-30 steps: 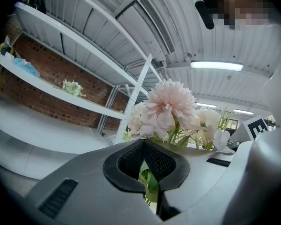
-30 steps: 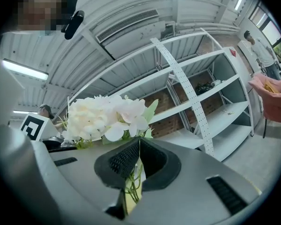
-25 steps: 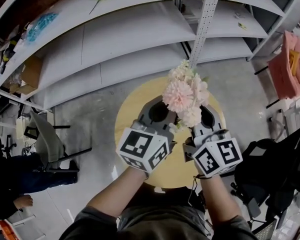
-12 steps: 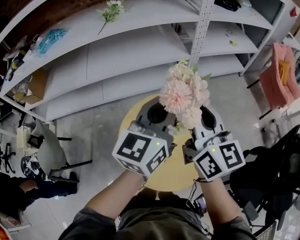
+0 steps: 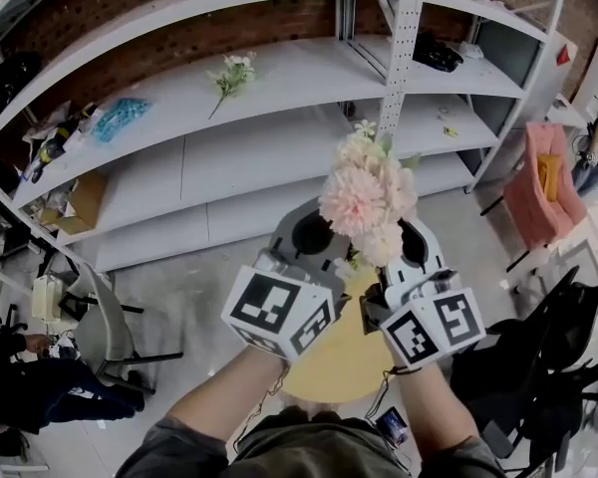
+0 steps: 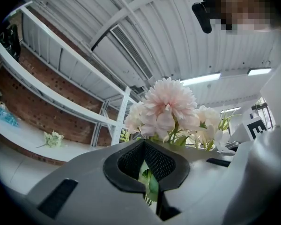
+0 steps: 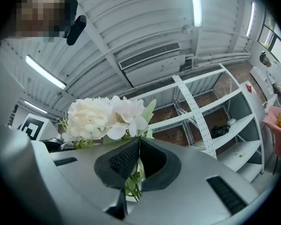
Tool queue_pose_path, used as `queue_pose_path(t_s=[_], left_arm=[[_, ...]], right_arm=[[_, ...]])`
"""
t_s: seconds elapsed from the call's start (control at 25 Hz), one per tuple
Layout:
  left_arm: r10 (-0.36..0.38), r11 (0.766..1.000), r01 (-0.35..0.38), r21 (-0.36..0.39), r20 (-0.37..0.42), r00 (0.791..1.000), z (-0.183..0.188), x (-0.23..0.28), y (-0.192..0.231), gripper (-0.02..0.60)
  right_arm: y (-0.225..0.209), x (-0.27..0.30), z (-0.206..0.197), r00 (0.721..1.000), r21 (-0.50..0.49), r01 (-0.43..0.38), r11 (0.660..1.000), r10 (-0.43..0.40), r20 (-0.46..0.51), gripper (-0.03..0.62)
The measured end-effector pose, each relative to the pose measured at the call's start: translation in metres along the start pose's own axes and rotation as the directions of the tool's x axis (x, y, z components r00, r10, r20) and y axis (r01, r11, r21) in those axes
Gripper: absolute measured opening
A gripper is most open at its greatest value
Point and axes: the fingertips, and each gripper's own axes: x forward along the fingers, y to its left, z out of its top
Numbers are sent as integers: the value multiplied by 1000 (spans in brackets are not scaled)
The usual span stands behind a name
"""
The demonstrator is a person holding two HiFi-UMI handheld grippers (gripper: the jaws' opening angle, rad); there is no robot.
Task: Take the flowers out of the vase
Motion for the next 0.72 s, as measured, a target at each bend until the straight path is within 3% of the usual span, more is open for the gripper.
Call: queue_pose_path(t_s=[0.28,0.72], left_arm=[[-1,1000,1,27,29,1000,29,0,-3,9],[6,1000,-6,11,11,1000,24,5,9,9]], right_arm=[[10,7,26,999,-24,-17,1000,17,37,15],[7,18,19,1000,-10,-20,1000,20,16,15]])
